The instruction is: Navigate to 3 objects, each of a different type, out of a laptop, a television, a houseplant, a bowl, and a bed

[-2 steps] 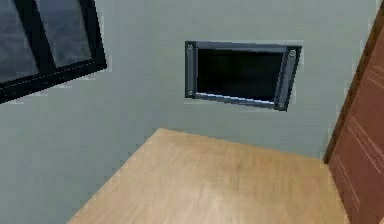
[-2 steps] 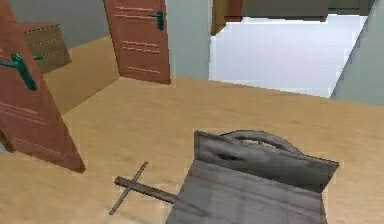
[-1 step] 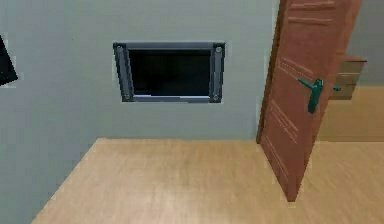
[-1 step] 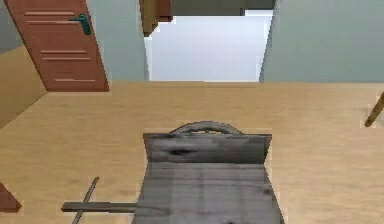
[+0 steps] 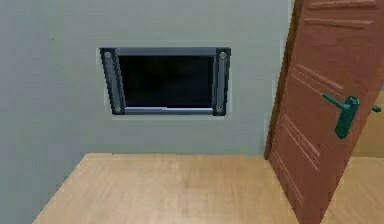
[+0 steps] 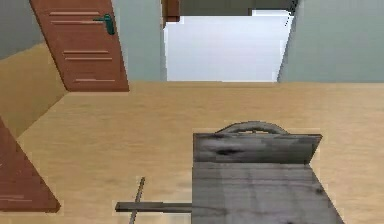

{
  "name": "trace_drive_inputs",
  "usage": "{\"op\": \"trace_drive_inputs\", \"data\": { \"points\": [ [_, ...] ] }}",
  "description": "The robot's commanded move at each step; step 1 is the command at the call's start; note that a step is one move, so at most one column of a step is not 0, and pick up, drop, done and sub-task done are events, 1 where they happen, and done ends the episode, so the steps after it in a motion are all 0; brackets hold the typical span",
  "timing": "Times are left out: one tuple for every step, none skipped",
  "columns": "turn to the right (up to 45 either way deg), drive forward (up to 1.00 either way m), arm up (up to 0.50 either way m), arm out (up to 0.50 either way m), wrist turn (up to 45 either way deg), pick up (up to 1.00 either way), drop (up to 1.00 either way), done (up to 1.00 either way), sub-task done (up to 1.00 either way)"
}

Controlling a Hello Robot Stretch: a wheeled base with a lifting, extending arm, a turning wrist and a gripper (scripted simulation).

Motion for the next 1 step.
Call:
{"op": "trace_drive_inputs", "data": {
  "points": [
    [18.0, 0.00, 0.00, 0.00, 0.0, 0.00, 0.00, 0.00, 0.00]
  ]
}}
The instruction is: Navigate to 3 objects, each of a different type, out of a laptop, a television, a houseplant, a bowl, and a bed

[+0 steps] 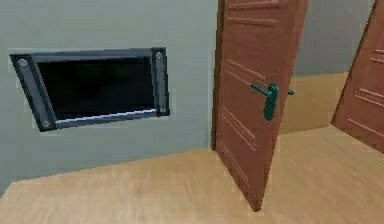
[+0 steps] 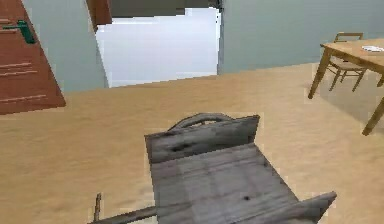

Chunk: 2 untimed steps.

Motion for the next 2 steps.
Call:
{"op": "trace_drive_inputs", "data": {
  "points": [
    [0.0, 1.00, 0.00, 0.00, 0.0, 0.00, 0.00, 0.00, 0.00],
    [27.0, 0.00, 0.00, 0.00, 0.0, 0.00, 0.00, 0.00, 0.00]
  ]
}}
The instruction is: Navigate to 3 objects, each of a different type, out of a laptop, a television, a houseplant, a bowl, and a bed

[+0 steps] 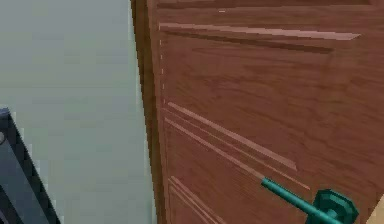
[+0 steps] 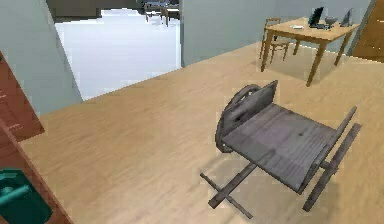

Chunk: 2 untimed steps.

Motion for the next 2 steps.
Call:
{"op": "trace_drive_inputs", "data": {
  "points": [
    [0.0, 0.05, 0.00, 0.00, 0.0, 0.00, 0.00, 0.00, 0.00],
    [-45.0, 0.00, 0.00, 0.00, 0.0, 0.00, 0.00, 0.00, 0.00]
  ]
}}
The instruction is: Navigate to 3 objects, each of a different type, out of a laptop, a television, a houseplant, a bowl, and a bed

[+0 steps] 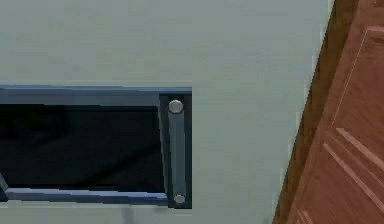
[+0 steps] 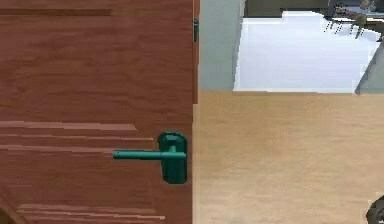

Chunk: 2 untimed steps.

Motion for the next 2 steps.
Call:
{"op": "trace_drive_inputs", "data": {
  "points": [
    [-30.0, 0.00, 0.00, 0.00, 0.0, 0.00, 0.00, 0.00, 0.00],
    [0.0, 0.00, 0.00, 0.00, 0.0, 0.00, 0.00, 1.00, 0.00]
  ]
}}
